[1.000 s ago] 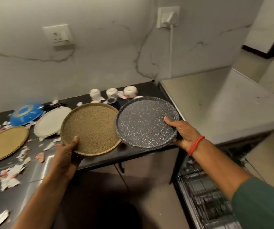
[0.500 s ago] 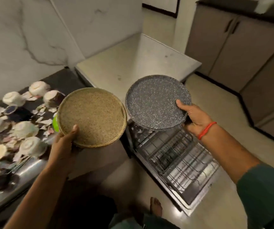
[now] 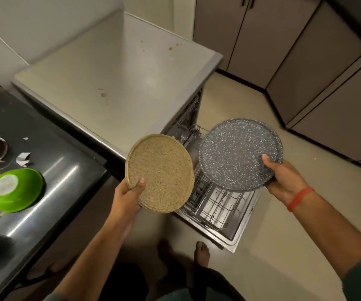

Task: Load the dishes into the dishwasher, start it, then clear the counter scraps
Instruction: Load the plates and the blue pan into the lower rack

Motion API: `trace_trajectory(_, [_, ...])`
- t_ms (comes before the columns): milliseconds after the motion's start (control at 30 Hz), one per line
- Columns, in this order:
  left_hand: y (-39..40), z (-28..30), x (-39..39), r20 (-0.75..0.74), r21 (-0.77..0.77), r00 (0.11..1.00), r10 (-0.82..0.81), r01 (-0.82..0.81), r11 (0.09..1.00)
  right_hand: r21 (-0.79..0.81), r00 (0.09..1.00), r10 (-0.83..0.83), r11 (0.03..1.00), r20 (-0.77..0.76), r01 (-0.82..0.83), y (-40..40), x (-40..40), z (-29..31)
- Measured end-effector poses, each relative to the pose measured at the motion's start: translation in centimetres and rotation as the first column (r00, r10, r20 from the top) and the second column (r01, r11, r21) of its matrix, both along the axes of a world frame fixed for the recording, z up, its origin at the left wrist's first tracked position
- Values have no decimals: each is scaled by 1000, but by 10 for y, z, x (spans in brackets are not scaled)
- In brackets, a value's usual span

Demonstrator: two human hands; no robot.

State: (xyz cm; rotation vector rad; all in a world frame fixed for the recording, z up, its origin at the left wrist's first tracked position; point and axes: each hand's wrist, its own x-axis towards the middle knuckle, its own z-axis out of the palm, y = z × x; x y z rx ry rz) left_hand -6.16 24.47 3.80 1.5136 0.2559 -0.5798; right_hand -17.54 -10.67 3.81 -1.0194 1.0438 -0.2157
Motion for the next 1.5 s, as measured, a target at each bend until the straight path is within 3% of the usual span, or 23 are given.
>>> trace_trajectory(367, [-48, -103, 3, -137, 145, 989, 58, -38, 989, -140, 980, 48, 987, -194, -76, -17, -3, -113])
trace_trajectory(567, [-70, -172, 2, -173, 209, 976, 135, -97, 973, -194, 926, 177, 948, -334, -251, -29, 3, -208])
trace_trajectory(733, [-80, -216, -8, -237, 250, 959, 155, -94, 964, -345, 822, 305, 796, -481, -497, -29, 8, -255])
trace_trajectory(1000, [-80, -259, -15, -229, 328, 961, 156, -75, 942, -385, 656, 394, 574, -644, -723, -12, -3, -315])
trace_trajectory(1133, [-83, -270, -13, -232, 348, 959, 164, -76, 935, -381, 617, 392, 529, -682, -758, -2, -11, -333])
trace_trajectory(1500, [-74, -286, -15, -199, 320, 977, 81, -13, 947, -414, 626, 345, 518, -699, -748, 18, -24, -370])
